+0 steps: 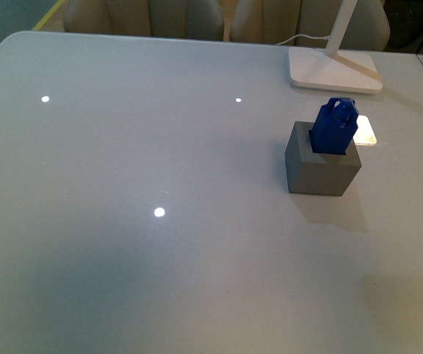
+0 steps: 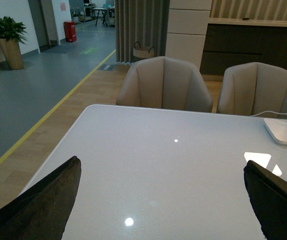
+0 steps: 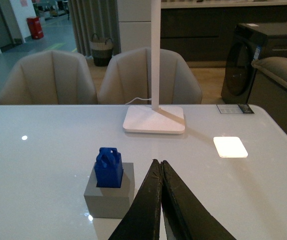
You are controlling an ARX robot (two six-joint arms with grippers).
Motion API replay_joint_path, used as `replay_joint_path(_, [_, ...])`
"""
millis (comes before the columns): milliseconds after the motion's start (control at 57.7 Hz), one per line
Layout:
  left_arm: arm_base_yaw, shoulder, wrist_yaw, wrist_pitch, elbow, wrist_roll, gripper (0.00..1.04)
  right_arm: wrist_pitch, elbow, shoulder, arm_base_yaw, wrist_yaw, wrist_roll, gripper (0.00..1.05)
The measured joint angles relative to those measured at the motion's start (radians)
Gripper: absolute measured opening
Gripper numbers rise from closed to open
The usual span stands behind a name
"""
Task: Insert blue part into gray base
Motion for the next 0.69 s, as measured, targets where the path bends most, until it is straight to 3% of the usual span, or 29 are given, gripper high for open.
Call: replay_joint_path(694, [0.0, 0.0, 0.0, 0.0, 0.0, 0.0, 0.97, -0.263, 0.0, -0.265, 0.0, 0.0, 0.0, 0.02])
